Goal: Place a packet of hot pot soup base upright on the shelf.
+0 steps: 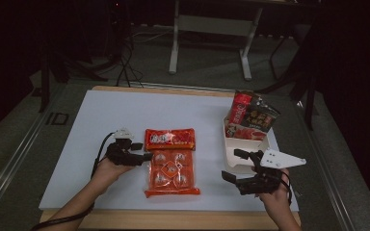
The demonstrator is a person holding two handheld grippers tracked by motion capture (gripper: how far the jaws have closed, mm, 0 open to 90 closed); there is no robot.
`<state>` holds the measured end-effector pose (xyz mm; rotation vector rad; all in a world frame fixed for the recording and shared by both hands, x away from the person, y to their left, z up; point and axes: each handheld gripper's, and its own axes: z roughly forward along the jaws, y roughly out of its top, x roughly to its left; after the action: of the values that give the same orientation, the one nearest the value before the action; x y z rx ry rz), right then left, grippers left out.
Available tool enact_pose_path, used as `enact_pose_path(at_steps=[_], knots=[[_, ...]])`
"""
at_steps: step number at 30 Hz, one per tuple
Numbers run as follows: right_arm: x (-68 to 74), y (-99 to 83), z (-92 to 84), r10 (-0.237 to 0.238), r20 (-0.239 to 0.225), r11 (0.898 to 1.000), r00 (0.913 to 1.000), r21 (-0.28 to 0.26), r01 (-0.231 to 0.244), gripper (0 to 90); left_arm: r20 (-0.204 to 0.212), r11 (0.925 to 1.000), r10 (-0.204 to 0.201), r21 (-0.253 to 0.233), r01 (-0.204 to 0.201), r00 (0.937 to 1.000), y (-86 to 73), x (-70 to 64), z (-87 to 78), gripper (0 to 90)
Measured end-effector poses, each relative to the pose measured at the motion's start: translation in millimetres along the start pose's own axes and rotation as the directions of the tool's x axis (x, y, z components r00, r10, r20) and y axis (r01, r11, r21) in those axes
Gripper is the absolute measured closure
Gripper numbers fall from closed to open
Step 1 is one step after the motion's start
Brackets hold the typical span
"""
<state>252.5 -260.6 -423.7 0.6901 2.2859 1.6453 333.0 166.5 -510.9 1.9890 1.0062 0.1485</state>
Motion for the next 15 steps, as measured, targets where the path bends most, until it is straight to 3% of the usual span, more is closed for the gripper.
enact_pose_path(at_steps=[6, 7, 9, 15], knots=[[0.7, -1.2, 1.6, -0.001, -0.001, 1.000, 1.0000, -0.017, 0.001, 10.3, -0.030, 0.9997, -0.024, -0.010, 0.024, 0.9993, 0.6, 21.5, 13.9, 34.3], [1.2, -1.0, 1.5, -0.001, 0.019, 1.000, 0.9998, -0.018, 0.001, 10.3, -0.035, 0.9996, -0.027, -0.009, 0.027, 0.9990, 1.1, 25.0, 16.6, 35.8], [0.7, -0.7, 0.8, 0.000, 0.000, 1.000, 1.0000, -0.005, 0.000, 10.3, -0.040, 0.9991, -0.042, -0.002, 0.042, 0.9983, 2.7, 32.3, 22.1, 35.8], [1.5, -2.8, 2.8, -0.009, 0.040, 1.000, 0.9991, 0.001, 0.009, 10.3, -0.043, 0.9955, -0.091, 0.022, 0.092, 0.9949, 5.3, 49.4, 39.5, 35.7]])
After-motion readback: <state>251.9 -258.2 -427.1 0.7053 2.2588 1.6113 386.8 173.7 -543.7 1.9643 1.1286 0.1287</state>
